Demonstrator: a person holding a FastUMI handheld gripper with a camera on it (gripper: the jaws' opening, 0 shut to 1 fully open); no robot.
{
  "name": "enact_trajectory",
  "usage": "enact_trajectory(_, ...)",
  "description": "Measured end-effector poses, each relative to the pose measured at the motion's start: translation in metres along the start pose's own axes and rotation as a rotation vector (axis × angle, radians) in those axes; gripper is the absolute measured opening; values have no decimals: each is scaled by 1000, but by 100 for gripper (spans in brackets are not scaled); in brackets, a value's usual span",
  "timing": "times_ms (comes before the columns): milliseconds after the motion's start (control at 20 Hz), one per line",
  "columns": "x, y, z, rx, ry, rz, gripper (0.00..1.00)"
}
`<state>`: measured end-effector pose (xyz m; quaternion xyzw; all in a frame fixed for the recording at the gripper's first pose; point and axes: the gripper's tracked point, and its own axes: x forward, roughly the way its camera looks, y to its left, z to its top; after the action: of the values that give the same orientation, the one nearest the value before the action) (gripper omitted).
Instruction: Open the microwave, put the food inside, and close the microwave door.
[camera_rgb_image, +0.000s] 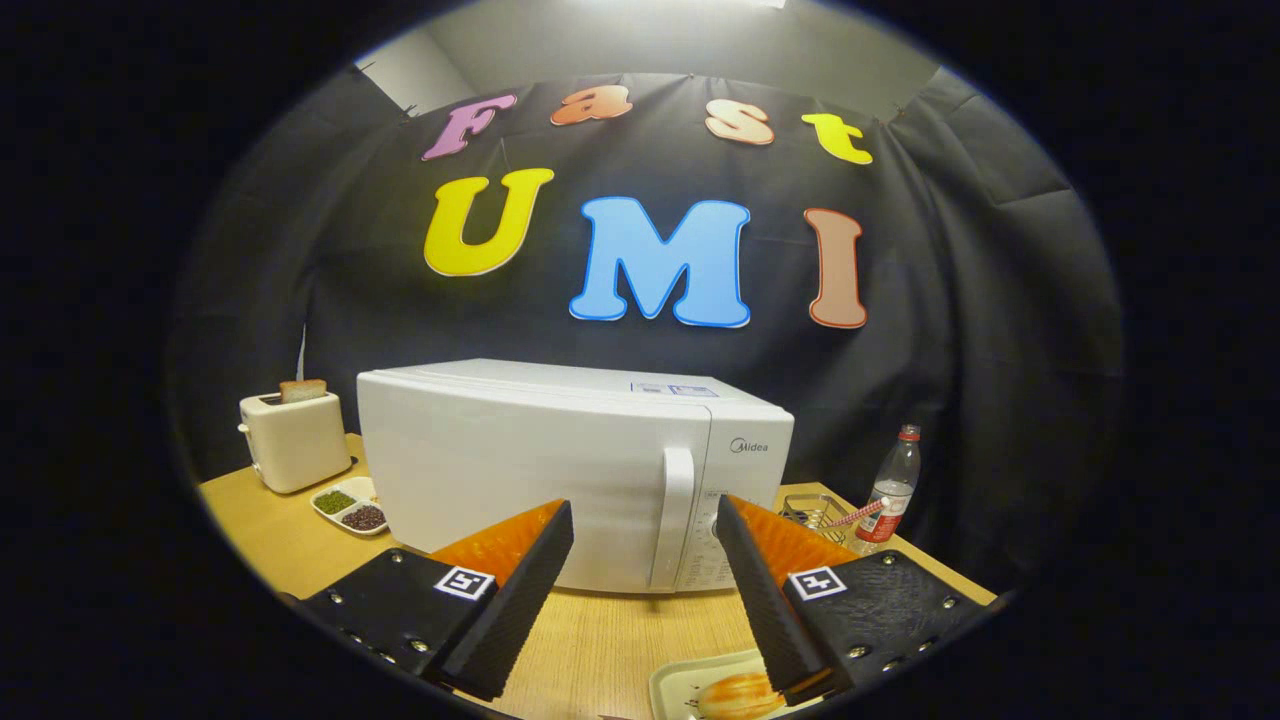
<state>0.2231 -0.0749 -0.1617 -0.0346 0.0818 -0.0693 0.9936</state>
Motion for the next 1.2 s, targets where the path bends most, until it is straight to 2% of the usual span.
enact_trajectory(350,60,-7,-32,17,51,-17,91)
enact_trajectory(550,81,-8,-37,85,53,-7,89)
enact_trajectory(700,90,-12,-35,95,35,-15,76)
enact_trajectory(850,94,-5,-34,89,33,40,75)
enact_trajectory(900,93,-15,-33,74,44,-3,59)
enact_trajectory(950,93,-14,-33,83,46,9,43)
enact_trajectory(1000,91,-15,-34,87,59,-3,34)
enact_trajectory(1050,101,-14,-36,91,59,-1,35)
enact_trajectory(1100,88,-18,-33,95,64,1,27)
enact_trajectory(1150,88,-15,-34,116,73,10,27)
enact_trajectory(1200,88,-15,-35,130,76,25,18)
